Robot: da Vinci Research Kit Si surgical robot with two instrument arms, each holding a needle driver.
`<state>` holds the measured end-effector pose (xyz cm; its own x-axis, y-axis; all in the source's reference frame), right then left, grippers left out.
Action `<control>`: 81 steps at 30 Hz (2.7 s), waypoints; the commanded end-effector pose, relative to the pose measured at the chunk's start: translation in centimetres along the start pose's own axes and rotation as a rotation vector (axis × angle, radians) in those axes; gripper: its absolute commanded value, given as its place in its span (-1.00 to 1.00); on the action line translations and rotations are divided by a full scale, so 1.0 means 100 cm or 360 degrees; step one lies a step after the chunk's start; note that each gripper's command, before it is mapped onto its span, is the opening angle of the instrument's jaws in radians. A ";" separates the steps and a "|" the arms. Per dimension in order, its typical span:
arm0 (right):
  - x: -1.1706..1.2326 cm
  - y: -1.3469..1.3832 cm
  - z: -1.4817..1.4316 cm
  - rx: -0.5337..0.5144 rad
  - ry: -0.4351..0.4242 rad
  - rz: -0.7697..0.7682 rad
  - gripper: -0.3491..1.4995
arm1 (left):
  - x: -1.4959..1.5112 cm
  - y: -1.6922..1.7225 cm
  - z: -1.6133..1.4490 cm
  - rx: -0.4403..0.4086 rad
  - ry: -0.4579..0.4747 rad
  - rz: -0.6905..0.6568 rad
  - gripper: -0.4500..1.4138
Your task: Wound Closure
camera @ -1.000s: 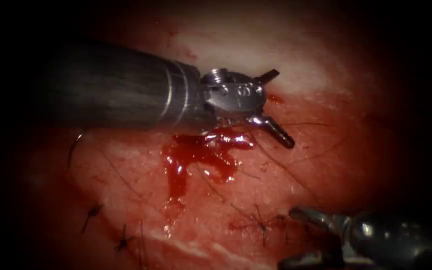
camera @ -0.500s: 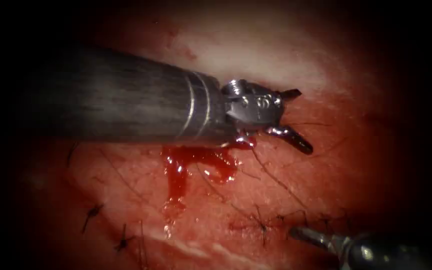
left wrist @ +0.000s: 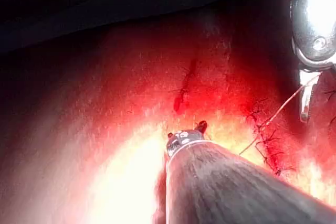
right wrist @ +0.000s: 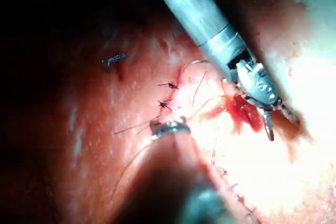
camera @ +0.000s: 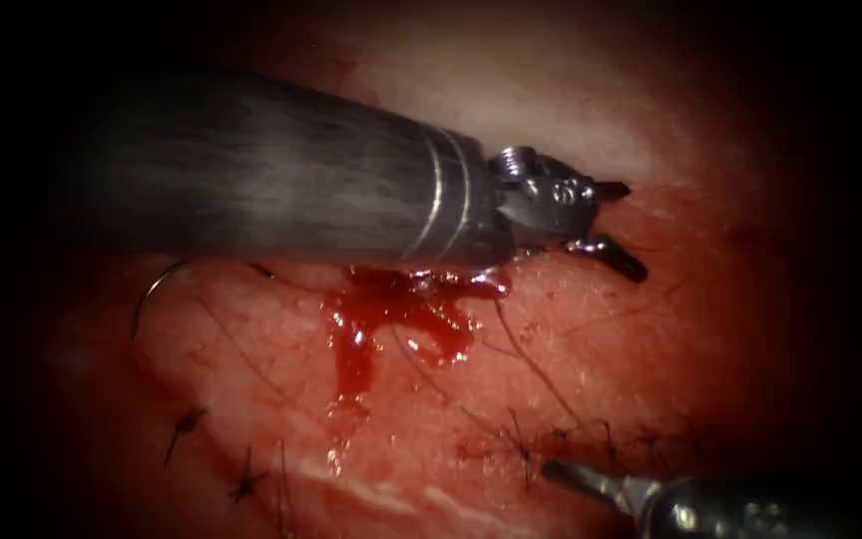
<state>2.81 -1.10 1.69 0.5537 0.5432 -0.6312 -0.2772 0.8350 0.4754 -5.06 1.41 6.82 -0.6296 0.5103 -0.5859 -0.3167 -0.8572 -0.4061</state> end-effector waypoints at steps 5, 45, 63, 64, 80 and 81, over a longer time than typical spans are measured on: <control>-0.0006 -0.0001 0.0000 -0.0015 -0.0008 0.0006 0.98 | -0.0015 0.0006 0.0013 -0.0027 -0.0072 0.0009 -1.00; 0.0002 0.0132 0.0103 -0.0093 0.0797 0.0425 0.80 | -0.0014 -0.0033 -0.0132 0.0032 0.0195 -0.0054 -1.00; -0.0020 0.0158 0.0179 -0.0330 0.0593 0.0415 0.80 | -0.0014 -0.0033 -0.0132 0.0019 0.0199 -0.0053 -1.00; -0.0019 0.0159 0.0182 -0.0335 0.0593 0.0416 0.80 | -0.0014 -0.0033 -0.0132 0.0019 0.0199 -0.0053 -1.00; -0.0010 0.0163 0.0230 -0.0330 0.0588 0.0362 0.82 | -0.0014 -0.0031 -0.0131 0.0010 0.0202 -0.0054 -1.00; -0.0011 0.0163 0.0235 -0.0325 0.0581 0.0357 0.82 | -0.0013 -0.0030 -0.0131 0.0011 0.0202 -0.0054 -1.00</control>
<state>4.07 0.04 3.93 0.1609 0.6759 -0.7192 -0.5288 0.6743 0.5154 -3.89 1.70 6.05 -0.5235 0.5439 -0.6558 -0.3420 -0.8391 -0.4230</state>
